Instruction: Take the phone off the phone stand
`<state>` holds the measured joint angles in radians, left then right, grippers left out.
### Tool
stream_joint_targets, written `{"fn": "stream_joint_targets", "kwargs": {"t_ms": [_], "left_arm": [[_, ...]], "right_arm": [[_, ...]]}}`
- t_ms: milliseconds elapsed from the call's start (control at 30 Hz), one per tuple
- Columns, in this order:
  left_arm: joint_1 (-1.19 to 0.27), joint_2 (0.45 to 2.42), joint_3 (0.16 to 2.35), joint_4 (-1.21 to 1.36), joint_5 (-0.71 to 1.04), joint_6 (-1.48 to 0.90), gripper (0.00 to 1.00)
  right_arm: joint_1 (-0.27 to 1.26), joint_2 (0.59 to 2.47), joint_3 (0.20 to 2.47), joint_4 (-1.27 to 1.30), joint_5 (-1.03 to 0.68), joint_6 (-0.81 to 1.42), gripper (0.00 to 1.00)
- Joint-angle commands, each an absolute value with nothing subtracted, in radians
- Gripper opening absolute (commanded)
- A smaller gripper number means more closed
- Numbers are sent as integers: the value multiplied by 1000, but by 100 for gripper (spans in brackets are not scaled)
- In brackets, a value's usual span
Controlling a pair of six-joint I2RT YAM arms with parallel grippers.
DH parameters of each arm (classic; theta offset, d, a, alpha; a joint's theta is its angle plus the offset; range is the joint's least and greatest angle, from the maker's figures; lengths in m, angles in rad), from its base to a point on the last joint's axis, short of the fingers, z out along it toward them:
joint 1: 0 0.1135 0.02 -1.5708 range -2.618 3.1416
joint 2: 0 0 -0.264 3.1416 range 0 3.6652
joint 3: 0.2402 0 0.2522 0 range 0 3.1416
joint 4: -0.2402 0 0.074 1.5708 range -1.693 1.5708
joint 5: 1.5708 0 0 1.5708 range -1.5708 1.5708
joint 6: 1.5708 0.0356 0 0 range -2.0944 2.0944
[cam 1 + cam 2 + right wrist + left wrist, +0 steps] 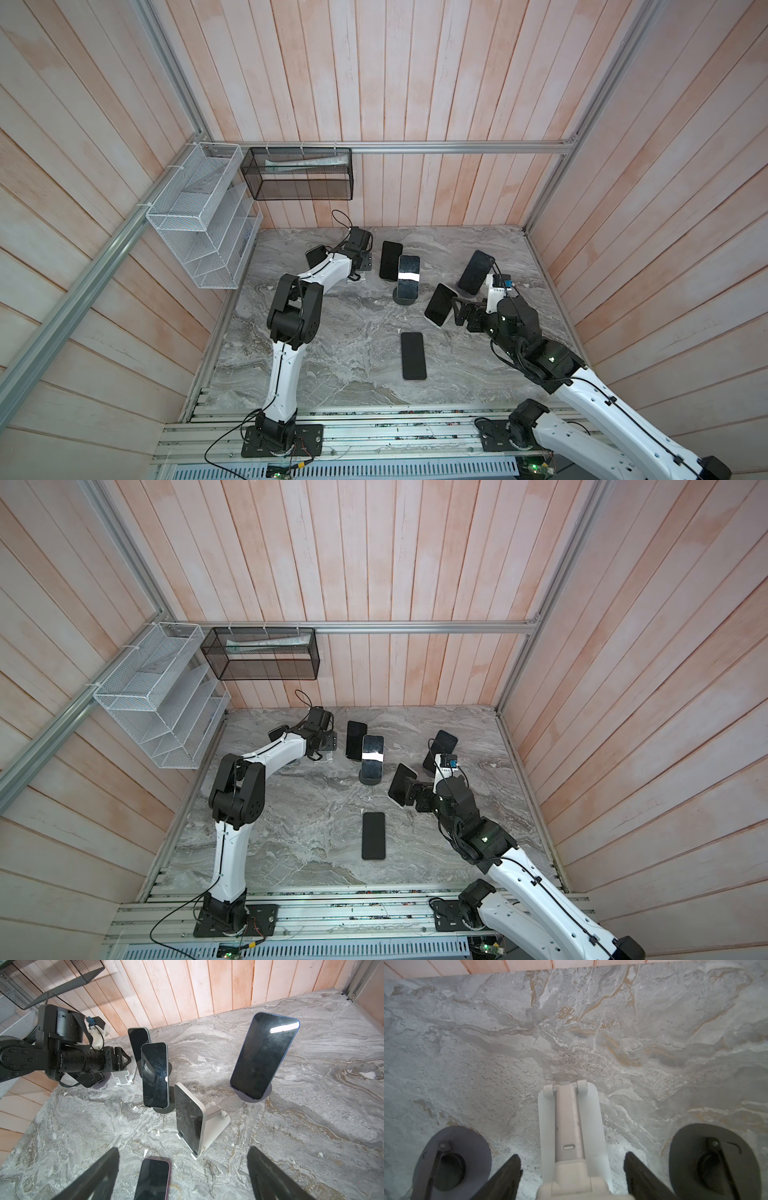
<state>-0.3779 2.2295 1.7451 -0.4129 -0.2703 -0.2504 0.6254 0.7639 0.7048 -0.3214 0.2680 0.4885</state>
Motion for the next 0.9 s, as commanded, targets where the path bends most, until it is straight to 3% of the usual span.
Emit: {"fn": "stream_joint_targets", "kwargs": {"t_ms": [0,200,500,700,867], "left_arm": [[-375,2231,1781,-441,-288,-246,88],[-374,2108,1797,-469,-288,-236,100],[-374,1902,1850,-551,-239,-262,100],[-376,1659,1676,-497,-209,-394,100],[-379,1492,1490,-526,-384,-509,100]], "right_arm": [[620,734,770,-400,311,466,96],[620,705,829,-474,376,466,96],[618,737,845,-448,339,496,93],[620,749,818,-392,308,505,92],[616,762,751,-255,205,470,94]]}}
